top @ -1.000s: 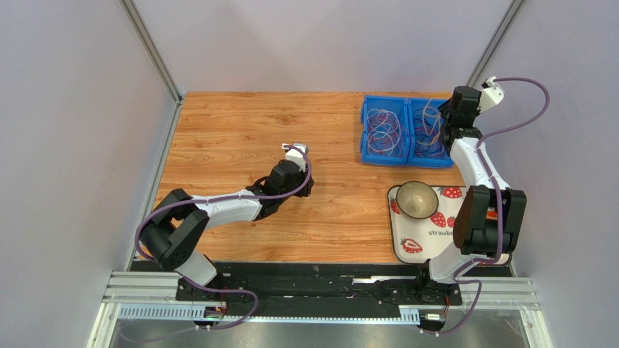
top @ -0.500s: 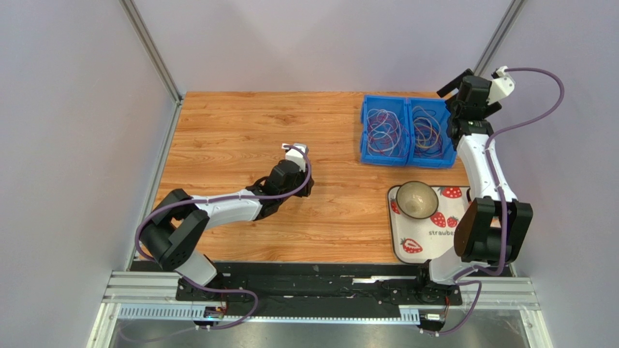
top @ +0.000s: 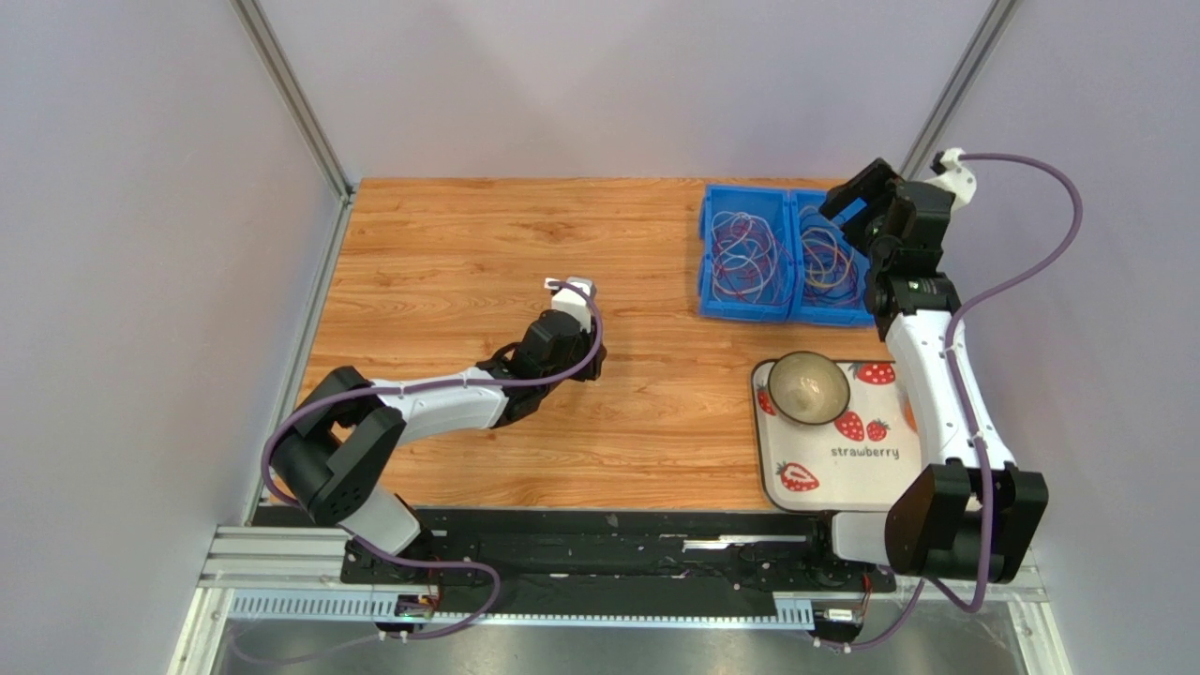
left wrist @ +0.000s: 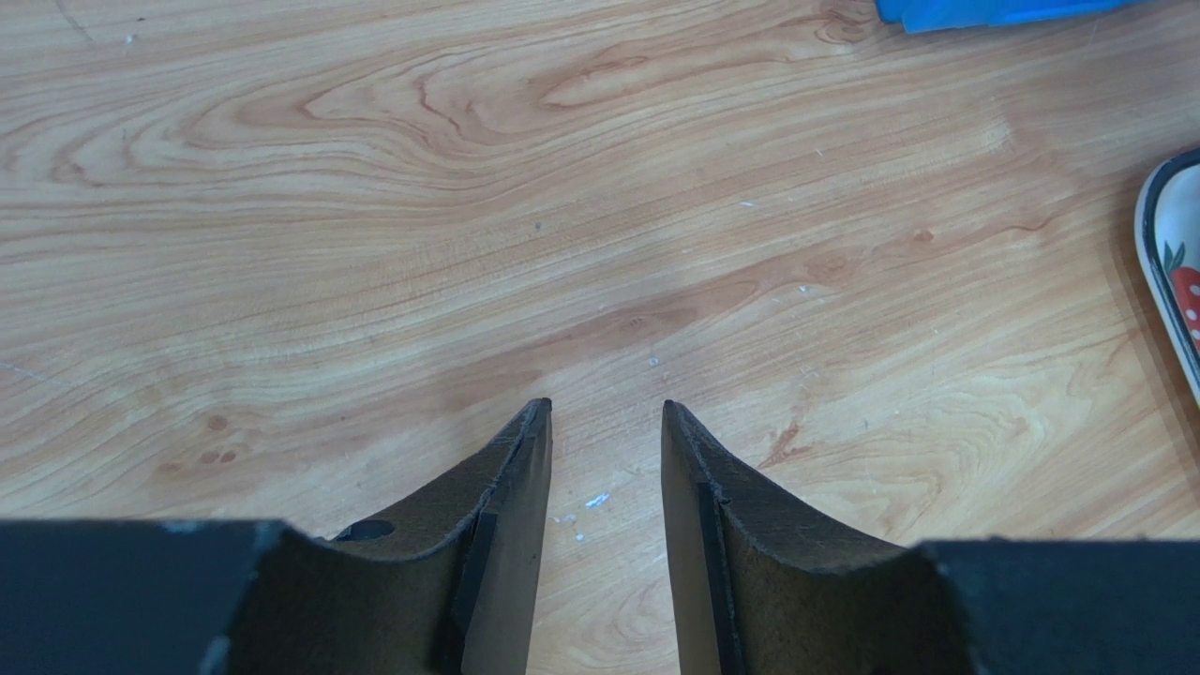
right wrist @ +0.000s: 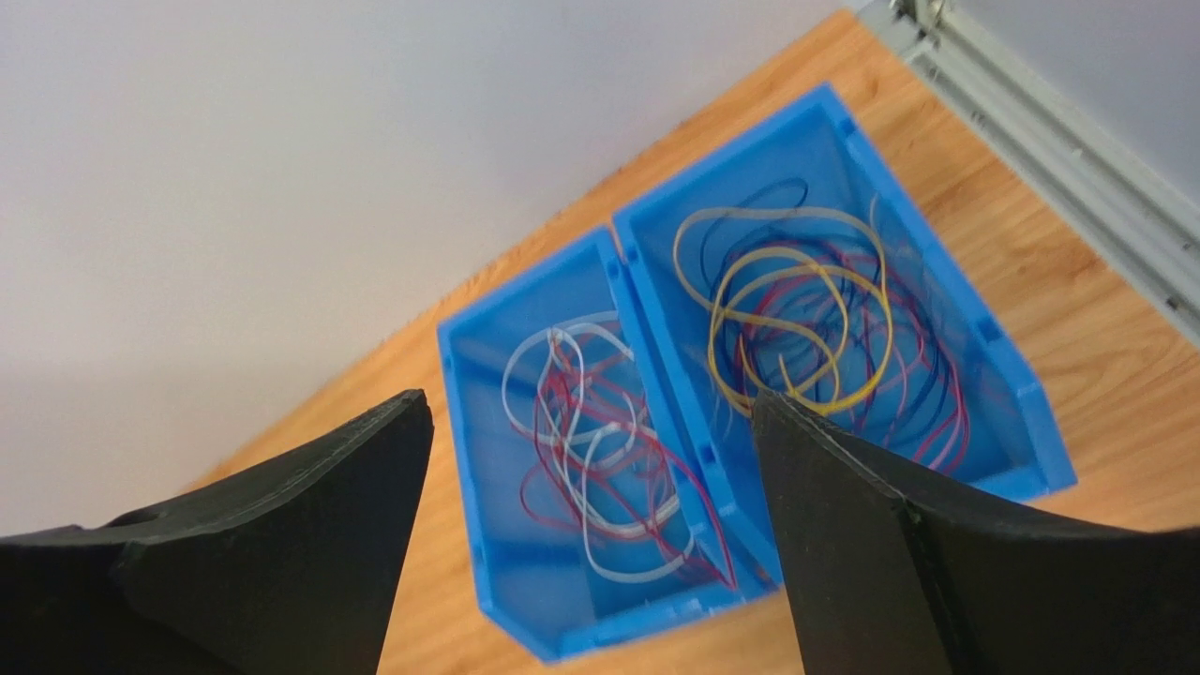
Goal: Untangle the cables
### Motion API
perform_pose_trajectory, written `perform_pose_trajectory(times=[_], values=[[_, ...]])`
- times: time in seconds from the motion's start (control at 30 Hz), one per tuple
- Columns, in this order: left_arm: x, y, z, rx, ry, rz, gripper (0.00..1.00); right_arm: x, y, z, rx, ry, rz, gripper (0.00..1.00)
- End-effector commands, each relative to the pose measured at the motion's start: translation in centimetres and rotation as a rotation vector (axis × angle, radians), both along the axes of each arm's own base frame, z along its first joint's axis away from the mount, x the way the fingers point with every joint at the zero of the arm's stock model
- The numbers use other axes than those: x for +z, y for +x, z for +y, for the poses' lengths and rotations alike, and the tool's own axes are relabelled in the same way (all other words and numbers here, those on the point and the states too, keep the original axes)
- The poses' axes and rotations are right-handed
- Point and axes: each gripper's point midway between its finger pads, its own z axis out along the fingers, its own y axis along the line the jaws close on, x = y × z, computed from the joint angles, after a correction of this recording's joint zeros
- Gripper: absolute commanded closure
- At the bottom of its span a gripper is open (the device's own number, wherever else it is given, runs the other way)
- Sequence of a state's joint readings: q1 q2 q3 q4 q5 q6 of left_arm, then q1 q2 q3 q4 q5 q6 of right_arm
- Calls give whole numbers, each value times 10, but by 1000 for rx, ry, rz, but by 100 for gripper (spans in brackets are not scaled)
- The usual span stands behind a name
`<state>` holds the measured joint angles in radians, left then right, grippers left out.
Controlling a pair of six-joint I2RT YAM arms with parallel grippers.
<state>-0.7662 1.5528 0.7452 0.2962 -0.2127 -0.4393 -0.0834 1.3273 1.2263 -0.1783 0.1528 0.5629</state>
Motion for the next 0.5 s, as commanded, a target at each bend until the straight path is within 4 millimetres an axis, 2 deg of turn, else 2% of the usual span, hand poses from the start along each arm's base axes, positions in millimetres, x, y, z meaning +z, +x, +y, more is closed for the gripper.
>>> perform_pose_trajectory(times=[0.0,0.03,0.1,0.13,0.2,0.23,0.3,0.33,0.4,0.43,0.47], values=[[23,7,0,30,-29,-58,56,-16,-21,26,158,-41,20,11],[24,7,0,33,-32,-58,56,-32,-29,34,203,-31,47,12],[23,8,1,38,-33,-60,56,-31,-40,43,252,-45,14,11],[24,8,2,45,-33,-61,56,-51,-47,51,287,-38,43,11],[26,9,5,60,-34,-71,56,-48,-57,57,311,-79,12,9],[27,8,6,62,-38,-75,56,-67,-63,60,315,-82,43,4],[29,7,8,70,-53,-92,56,-64,-71,62,318,-104,2,0],[29,7,9,74,-57,-97,56,-77,-77,63,322,-109,15,0],[29,7,12,87,-63,-102,55,-75,-83,61,319,-151,-19,0],[30,6,13,91,-66,-104,55,-86,-87,61,325,-162,-4,0],[29,5,14,93,-70,-102,55,-88,-90,59,319,-171,-5,0]])
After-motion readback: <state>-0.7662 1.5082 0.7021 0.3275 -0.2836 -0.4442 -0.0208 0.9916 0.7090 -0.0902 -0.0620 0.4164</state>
